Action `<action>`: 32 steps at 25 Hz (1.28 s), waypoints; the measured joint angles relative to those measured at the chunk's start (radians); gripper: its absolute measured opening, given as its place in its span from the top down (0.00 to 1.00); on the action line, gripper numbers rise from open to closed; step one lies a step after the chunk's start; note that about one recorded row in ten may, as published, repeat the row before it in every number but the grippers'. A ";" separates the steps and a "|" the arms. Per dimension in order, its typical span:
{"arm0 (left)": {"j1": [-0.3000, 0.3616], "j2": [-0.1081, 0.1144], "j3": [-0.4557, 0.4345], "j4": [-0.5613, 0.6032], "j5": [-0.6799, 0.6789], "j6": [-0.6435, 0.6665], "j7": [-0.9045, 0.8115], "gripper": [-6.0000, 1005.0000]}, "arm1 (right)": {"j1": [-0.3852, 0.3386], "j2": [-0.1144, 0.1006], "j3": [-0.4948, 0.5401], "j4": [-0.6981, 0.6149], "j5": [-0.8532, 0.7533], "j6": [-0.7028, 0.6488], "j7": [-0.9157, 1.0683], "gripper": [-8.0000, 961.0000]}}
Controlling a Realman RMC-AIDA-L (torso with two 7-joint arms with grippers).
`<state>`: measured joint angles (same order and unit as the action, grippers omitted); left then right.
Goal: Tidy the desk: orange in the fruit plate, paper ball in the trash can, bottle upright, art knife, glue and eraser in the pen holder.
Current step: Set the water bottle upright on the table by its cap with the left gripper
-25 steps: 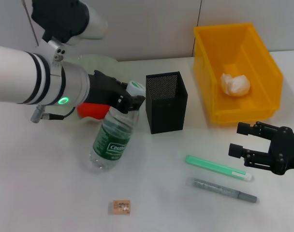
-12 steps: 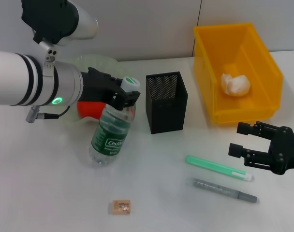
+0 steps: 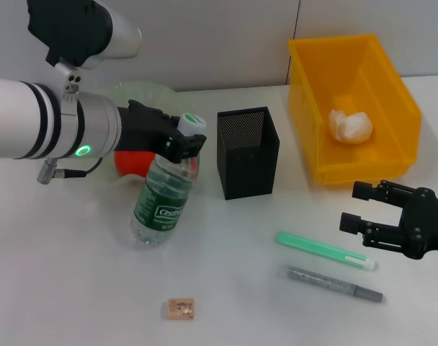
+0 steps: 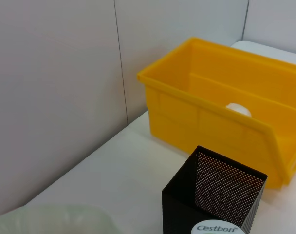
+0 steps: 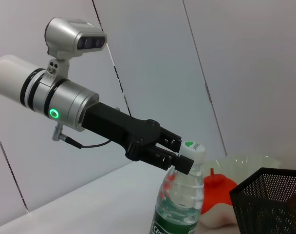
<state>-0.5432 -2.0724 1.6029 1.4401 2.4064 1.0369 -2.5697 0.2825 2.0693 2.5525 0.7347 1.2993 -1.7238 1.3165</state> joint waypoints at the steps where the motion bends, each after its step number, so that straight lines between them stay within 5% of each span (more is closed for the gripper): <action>1: 0.000 0.000 0.000 0.000 0.000 0.000 0.000 0.56 | 0.001 0.000 0.000 0.000 0.000 0.003 0.000 0.21; 32: 0.045 0.001 0.003 -0.005 -0.067 -0.064 0.079 0.56 | 0.000 0.002 -0.008 -0.001 0.000 0.009 0.002 0.21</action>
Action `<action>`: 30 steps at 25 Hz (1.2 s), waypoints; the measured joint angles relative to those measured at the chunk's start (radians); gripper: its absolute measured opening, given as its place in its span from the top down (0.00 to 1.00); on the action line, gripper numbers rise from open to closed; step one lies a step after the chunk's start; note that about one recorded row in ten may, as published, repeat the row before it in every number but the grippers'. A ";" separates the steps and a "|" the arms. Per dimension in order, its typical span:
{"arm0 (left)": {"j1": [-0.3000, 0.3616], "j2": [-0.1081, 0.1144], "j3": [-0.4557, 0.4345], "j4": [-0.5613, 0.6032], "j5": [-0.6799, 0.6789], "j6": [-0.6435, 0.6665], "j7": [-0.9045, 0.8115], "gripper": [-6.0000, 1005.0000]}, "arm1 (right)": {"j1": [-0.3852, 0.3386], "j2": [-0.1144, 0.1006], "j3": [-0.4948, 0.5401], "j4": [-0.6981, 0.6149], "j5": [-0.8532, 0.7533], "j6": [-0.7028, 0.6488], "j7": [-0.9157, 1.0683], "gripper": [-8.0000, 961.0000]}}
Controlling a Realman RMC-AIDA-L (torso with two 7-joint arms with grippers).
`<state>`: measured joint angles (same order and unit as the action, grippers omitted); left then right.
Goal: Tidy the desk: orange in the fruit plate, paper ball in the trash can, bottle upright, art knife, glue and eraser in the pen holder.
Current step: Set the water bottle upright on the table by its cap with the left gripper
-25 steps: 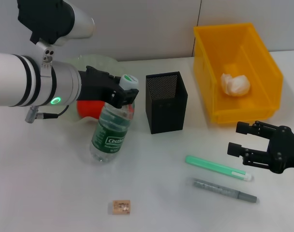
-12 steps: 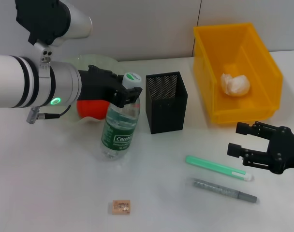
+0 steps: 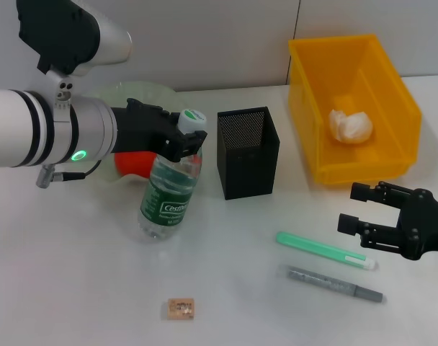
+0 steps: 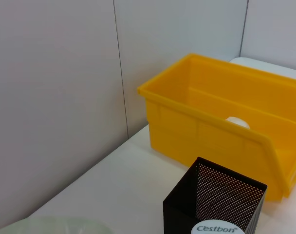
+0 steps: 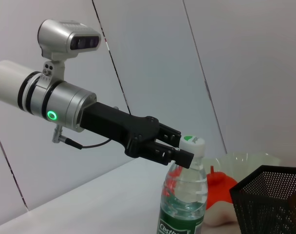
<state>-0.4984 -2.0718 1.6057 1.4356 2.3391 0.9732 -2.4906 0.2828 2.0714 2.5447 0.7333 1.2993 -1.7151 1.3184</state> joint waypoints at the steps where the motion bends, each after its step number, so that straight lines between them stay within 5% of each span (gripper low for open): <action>1: 0.001 0.000 0.002 0.000 0.000 -0.004 0.000 0.56 | 0.000 0.000 0.000 0.000 0.000 0.000 0.000 0.21; 30: 0.012 -0.001 -0.006 -0.015 -0.061 -0.041 0.049 0.56 | 0.004 -0.001 0.006 0.000 0.000 0.004 0.001 0.21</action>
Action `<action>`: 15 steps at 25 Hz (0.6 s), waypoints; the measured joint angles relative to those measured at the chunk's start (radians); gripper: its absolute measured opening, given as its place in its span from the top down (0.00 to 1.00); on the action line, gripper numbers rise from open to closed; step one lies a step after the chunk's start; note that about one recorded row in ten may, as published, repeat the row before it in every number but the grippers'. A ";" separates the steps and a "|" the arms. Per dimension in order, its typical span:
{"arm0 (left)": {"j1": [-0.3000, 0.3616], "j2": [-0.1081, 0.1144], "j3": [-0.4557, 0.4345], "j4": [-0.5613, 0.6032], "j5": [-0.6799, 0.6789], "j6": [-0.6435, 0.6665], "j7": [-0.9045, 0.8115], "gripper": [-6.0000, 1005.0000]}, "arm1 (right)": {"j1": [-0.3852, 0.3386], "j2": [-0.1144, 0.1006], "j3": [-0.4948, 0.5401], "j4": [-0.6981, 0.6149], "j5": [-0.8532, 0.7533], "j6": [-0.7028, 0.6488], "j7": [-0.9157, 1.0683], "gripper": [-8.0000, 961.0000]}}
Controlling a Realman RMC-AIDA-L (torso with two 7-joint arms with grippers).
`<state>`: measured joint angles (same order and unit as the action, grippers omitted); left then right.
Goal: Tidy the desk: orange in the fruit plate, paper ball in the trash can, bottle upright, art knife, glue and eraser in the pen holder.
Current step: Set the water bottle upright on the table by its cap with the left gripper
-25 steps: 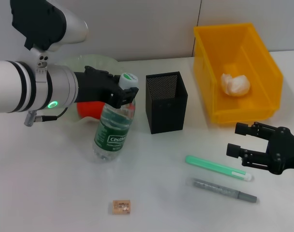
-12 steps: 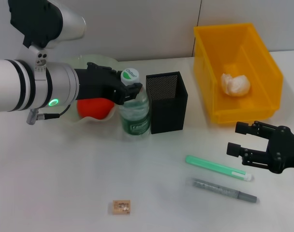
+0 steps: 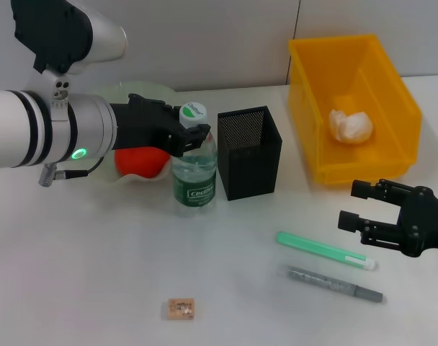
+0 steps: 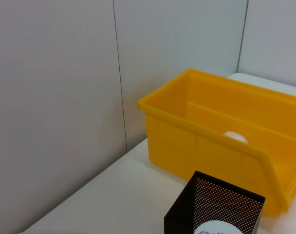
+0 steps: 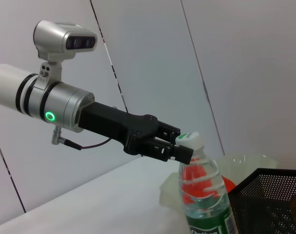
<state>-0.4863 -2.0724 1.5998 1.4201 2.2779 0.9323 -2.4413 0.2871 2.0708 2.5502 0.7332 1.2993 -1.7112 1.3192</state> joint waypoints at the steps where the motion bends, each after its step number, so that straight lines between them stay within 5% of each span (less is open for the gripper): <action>1: 0.000 0.000 0.000 0.000 0.000 0.000 0.000 0.56 | 0.000 0.000 0.000 0.000 0.000 0.001 0.000 0.21; 15: 0.028 0.001 0.000 0.016 -0.003 -0.001 0.001 0.56 | -0.005 0.000 0.003 0.000 -0.001 0.001 0.000 0.21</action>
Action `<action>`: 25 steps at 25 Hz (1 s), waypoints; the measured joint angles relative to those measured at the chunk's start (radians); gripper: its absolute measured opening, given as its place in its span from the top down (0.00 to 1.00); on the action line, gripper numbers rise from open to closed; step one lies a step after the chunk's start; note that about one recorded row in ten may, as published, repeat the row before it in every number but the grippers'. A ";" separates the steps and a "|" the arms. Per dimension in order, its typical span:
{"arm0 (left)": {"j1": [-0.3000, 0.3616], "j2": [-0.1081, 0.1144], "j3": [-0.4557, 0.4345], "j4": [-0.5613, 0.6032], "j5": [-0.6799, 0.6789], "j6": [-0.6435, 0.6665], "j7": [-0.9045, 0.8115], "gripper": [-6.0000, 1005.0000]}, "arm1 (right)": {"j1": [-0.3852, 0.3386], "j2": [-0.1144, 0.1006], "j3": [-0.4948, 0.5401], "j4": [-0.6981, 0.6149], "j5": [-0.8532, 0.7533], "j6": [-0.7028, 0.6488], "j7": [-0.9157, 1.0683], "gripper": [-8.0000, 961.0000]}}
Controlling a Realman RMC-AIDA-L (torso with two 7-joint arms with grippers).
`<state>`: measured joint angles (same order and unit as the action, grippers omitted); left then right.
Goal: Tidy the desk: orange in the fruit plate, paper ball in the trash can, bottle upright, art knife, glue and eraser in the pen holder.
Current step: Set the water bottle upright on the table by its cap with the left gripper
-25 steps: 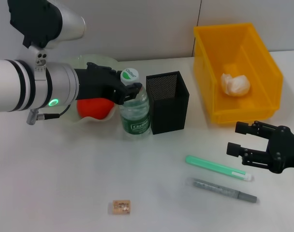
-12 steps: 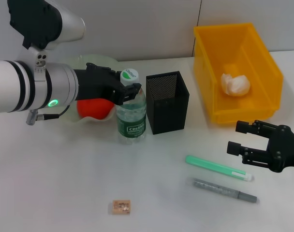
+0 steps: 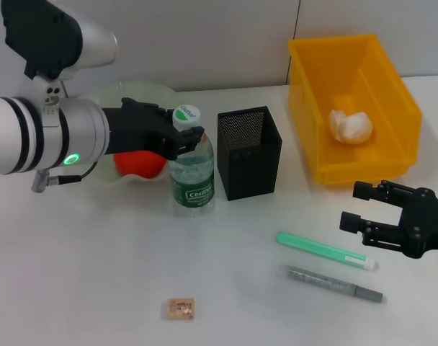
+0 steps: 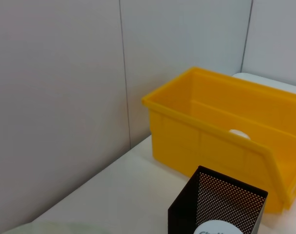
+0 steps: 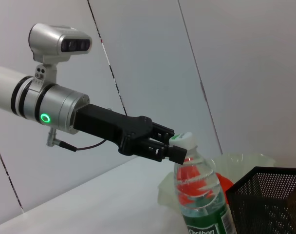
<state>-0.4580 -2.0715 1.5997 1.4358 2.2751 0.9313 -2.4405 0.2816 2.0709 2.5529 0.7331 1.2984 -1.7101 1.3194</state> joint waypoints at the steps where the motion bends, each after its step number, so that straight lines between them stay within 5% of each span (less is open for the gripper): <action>1: 0.005 0.000 0.000 0.002 0.000 -0.001 0.000 0.56 | 0.000 0.000 0.000 0.000 0.000 0.000 0.000 0.21; 25: 0.061 0.002 -0.011 0.078 0.004 0.026 0.000 0.56 | 0.002 0.002 0.000 0.000 -0.001 0.000 0.001 0.21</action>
<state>-0.3966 -2.0693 1.5891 1.5142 2.2794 0.9568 -2.4406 0.2835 2.0724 2.5525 0.7332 1.2977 -1.7103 1.3207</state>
